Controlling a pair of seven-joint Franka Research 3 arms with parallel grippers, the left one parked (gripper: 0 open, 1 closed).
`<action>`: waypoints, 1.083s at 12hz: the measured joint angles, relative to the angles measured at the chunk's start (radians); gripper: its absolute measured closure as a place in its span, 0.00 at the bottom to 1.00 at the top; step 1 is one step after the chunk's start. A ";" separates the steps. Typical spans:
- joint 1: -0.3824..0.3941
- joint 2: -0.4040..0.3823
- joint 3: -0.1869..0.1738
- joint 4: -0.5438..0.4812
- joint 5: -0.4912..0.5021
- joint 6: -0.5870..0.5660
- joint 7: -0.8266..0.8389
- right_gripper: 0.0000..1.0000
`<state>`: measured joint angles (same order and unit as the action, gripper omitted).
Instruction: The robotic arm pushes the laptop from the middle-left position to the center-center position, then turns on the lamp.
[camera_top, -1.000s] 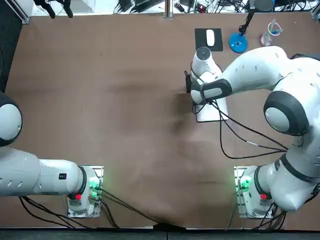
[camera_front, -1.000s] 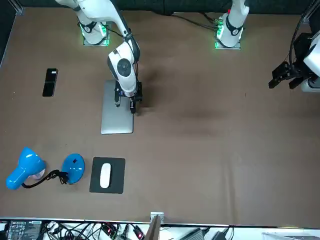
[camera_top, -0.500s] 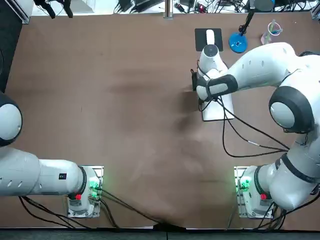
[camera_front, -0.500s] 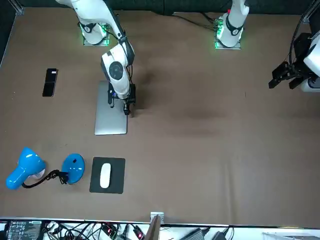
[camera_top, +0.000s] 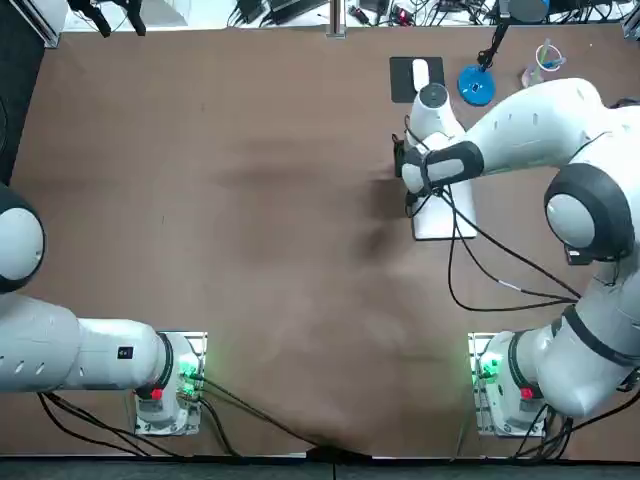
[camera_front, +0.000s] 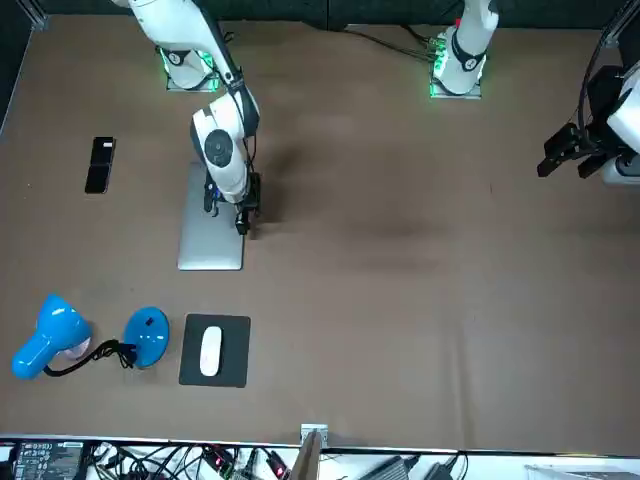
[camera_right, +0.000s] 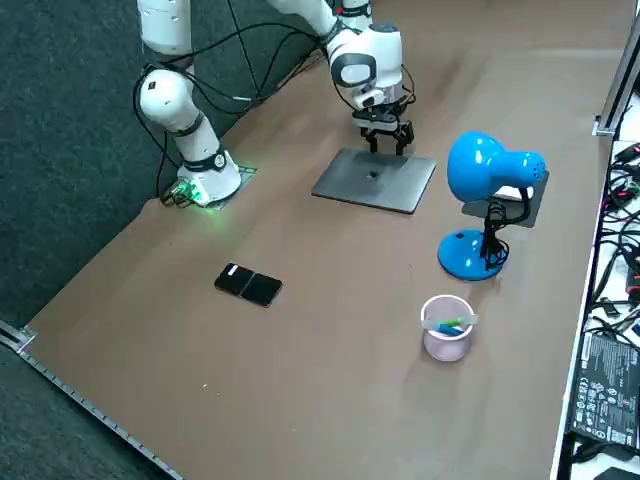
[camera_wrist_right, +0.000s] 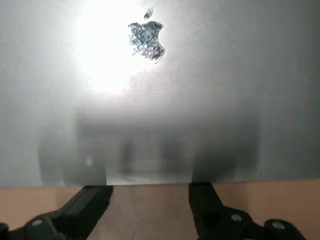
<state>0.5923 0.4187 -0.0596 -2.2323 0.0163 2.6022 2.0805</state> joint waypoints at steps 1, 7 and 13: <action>-0.015 -0.003 -0.001 -0.007 0.000 0.000 -0.012 0.00; -0.093 -0.048 -0.003 -0.071 0.000 -0.001 -0.070 0.00; -0.144 -0.072 -0.004 -0.106 0.000 -0.003 -0.115 0.00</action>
<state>0.4483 0.3465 -0.0639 -2.3385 0.0162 2.5997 1.9653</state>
